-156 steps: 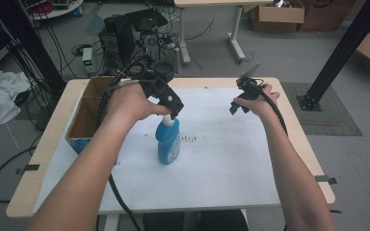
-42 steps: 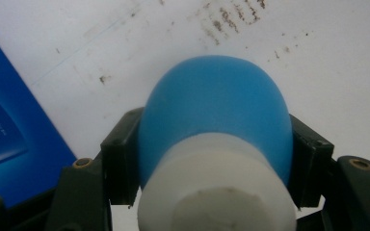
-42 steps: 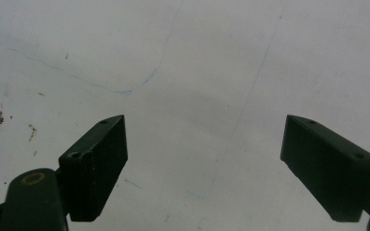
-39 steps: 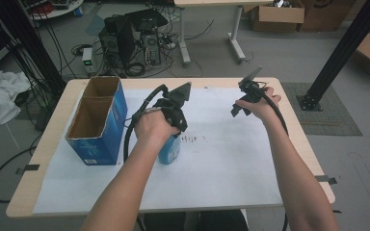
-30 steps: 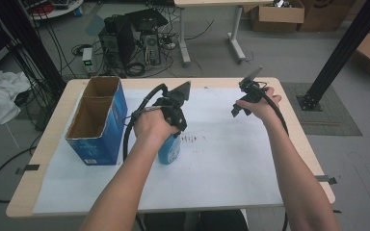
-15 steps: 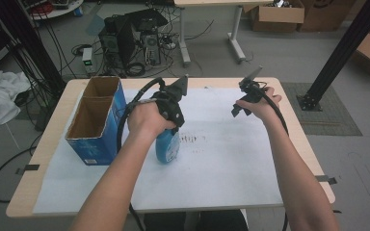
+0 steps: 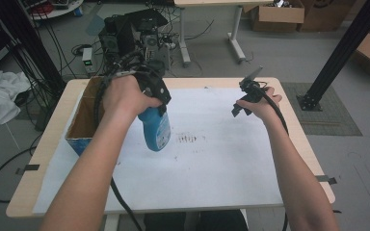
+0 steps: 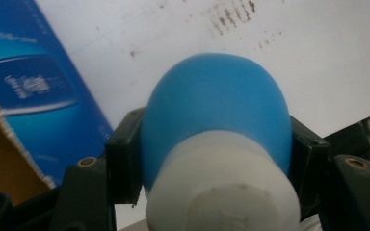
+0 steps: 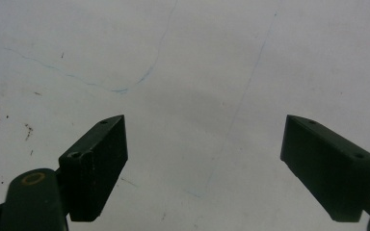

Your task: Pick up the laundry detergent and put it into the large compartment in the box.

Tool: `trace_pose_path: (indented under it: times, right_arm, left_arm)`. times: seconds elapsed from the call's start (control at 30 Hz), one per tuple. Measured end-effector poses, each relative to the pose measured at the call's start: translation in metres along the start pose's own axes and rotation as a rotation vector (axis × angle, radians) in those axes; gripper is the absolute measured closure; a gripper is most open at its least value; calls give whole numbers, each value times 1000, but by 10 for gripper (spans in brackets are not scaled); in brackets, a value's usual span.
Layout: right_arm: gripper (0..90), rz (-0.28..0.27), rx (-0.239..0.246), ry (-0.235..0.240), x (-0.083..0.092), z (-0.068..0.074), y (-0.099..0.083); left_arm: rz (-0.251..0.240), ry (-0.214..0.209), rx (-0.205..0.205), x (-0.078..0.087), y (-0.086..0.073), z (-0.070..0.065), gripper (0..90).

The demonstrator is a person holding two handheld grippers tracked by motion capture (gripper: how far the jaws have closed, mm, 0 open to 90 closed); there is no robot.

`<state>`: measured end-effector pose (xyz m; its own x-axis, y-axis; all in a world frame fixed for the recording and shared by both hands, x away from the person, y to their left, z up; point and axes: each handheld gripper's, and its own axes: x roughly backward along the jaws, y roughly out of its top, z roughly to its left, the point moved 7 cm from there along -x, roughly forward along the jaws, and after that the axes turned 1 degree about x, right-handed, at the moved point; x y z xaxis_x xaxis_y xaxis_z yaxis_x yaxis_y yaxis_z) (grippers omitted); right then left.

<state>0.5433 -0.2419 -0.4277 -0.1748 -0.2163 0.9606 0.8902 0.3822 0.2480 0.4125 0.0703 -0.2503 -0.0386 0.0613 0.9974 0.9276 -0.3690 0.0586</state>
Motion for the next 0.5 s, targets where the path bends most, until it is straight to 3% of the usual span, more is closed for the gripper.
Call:
trace_pose_path:
  times: [0.03, 0.13, 0.17, 0.2, 0.5]
  right_arm:
    - [169, 0, 0, -3, 1, 0, 0]
    - [169, 1, 1, -2, 1, 0, 0]
    - [169, -1, -3, -2, 1, -1, 0]
    - [169, -1, -3, -2, 1, -1, 0]
    - [169, 3, -3, -5, 0, -5, -1]
  left_arm:
    - [-11, -1, 31, 11, -1, 7, 383]
    - [-27, -4, 63, 21, -2, 14, 383]
    - [-34, -1, 94, 32, -3, 23, 383]
    - [-34, -1, 94, 32, -3, 23, 383]
    - [-92, 57, 238, 71, -14, 67, 383]
